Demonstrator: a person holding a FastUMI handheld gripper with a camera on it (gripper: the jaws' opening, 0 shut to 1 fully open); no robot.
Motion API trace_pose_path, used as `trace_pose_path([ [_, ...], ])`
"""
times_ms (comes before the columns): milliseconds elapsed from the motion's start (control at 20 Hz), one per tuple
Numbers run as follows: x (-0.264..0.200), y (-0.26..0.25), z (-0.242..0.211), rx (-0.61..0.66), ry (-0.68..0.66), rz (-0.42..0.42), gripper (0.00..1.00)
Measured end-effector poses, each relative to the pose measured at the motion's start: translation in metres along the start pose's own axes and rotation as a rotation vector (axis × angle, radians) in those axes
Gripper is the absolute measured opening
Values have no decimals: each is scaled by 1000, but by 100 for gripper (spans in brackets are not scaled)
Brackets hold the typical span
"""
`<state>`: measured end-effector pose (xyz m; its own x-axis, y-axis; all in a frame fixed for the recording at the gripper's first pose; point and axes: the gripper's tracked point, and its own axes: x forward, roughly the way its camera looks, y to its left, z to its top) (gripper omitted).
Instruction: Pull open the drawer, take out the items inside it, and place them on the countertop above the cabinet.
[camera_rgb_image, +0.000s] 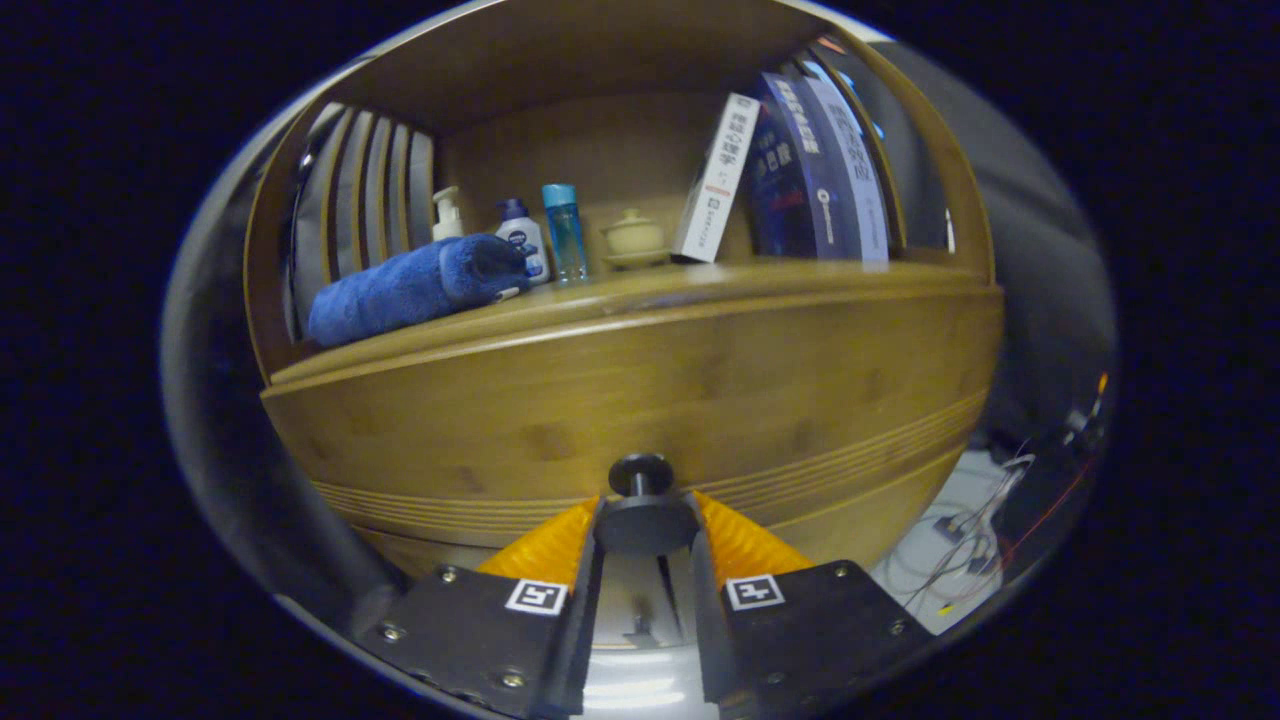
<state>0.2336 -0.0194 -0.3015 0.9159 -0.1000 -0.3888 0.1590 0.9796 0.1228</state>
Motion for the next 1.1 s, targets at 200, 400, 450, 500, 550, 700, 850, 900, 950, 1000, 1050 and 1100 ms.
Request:
trace_pose_path([
  [200,-1,-2,4,-84,-30,-37,44],
  [400,-6,-1,4,-88,-34,-31,44],
  [450,-8,-1,6,-87,-37,-25,43],
  [500,-6,-1,7,-89,-46,-22,44],
  [550,-7,0,12,-108,-55,-19,43],
  [700,-10,1,28,-114,-119,4,48],
  [850,-17,0,32,-99,-97,12,48],
  [900,-12,1,19,-95,-74,0,46],
  [950,-9,1,21,-104,-85,-10,43],
  [1000,-7,0,20,-126,-73,-24,40],
  [1050,-10,-1,20,-130,-83,-43,40],
  [1100,-12,0,19,-144,-83,-49,35],
])
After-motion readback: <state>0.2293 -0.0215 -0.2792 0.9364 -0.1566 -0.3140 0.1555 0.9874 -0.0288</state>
